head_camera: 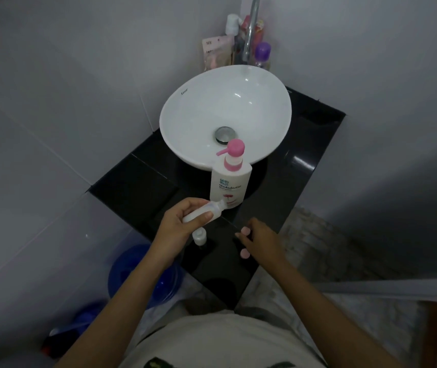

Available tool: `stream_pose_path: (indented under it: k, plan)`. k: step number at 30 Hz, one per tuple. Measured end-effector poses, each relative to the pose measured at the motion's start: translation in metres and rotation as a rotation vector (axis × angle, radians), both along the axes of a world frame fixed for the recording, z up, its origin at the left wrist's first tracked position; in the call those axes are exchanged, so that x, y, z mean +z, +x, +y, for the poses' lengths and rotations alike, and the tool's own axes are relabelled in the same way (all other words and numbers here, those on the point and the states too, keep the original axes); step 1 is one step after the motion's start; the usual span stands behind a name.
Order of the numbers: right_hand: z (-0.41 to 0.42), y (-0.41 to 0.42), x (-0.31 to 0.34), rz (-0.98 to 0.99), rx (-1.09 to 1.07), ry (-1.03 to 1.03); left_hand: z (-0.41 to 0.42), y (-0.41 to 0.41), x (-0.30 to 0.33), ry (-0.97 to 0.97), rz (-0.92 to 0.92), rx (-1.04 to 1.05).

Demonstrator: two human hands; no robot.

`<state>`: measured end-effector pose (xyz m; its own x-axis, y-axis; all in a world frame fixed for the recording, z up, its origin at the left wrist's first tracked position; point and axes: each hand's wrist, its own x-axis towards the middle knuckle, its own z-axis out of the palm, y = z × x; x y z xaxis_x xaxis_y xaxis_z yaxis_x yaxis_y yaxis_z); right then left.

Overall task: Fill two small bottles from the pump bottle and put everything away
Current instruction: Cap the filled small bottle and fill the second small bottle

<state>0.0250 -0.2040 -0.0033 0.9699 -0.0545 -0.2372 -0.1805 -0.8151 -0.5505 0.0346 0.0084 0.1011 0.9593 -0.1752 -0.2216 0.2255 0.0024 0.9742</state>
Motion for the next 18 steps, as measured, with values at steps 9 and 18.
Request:
stream_pose_path:
  k: [9,18]
  plan:
    - [0.002,0.014,0.001,0.063,-0.085,0.077,-0.001,-0.005,0.002,0.002,0.026,-0.012]
    - [0.009,0.008,0.163,-0.152,-0.081,0.998,-0.005,0.003,0.037,-0.023,-0.056,-0.012]
